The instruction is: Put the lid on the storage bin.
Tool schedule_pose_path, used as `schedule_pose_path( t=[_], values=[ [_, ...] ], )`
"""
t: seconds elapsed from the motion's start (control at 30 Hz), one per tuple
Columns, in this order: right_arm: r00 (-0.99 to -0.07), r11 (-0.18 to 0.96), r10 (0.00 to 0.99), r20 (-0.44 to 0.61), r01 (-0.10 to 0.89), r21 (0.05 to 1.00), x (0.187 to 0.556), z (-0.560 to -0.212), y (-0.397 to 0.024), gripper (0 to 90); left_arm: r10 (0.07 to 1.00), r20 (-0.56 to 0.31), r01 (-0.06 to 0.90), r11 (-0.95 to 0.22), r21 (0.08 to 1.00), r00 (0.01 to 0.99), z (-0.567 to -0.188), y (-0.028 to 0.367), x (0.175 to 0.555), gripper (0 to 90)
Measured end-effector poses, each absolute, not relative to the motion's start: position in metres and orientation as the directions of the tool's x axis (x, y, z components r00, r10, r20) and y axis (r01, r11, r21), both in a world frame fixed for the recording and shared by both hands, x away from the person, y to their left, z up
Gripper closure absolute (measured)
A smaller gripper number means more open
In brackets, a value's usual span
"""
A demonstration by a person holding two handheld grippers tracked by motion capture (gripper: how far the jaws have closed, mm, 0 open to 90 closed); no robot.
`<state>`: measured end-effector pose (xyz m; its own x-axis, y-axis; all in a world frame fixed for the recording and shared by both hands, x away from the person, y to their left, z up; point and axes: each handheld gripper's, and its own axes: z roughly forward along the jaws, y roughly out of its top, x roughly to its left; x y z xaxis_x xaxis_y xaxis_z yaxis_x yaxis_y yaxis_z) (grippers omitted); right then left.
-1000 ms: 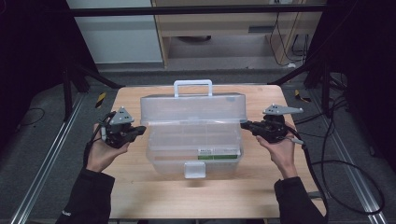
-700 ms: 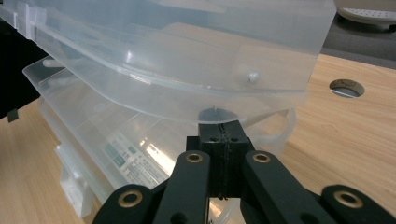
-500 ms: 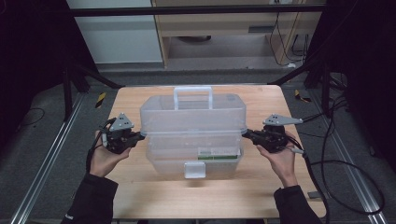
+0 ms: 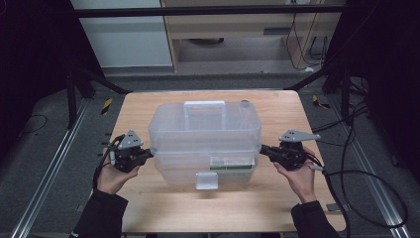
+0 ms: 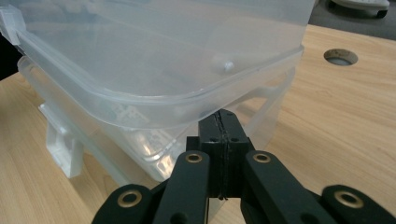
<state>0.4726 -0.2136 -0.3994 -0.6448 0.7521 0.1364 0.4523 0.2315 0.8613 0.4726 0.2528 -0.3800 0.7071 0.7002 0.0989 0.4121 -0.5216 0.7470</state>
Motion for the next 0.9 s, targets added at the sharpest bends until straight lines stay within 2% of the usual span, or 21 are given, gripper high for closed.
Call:
schedule_pose_path(
  t=[0.2,0.4,0.57,0.67,0.73,0.9],
  values=[
    [-0.638,0.270,0.763,0.103,0.460,0.846,0.465,-0.403,-0.213,90.0,0.697,0.156,0.416,-0.576,0.704,0.700,-0.383,0.252,0.467,89.1],
    [-0.628,0.287,0.773,0.095,0.479,0.829,0.467,-0.413,-0.215,90.0,0.718,0.161,0.454,-0.580,0.677,0.677,-0.393,0.259,0.469,86.8],
    [-0.591,0.298,0.804,0.062,0.492,0.818,0.469,-0.417,-0.224,88.4,0.768,0.137,0.505,-0.533,0.679,0.626,-0.406,0.274,0.478,83.4],
    [-0.555,0.297,0.831,0.038,0.500,0.814,0.471,-0.422,-0.234,83.3,0.814,0.130,0.536,-0.483,0.693,0.566,-0.413,0.286,0.483,77.6],
    [-0.532,0.310,0.846,0.007,0.504,0.806,0.471,-0.425,-0.238,78.1,0.847,0.123,0.550,-0.439,0.711,0.518,-0.418,0.296,0.486,70.4],
    [-0.453,0.313,0.890,-0.043,0.542,0.780,0.476,-0.435,-0.253,57.4,0.906,0.127,0.577,-0.360,0.733,0.404,-0.433,0.319,0.493,50.2]
  ],
)
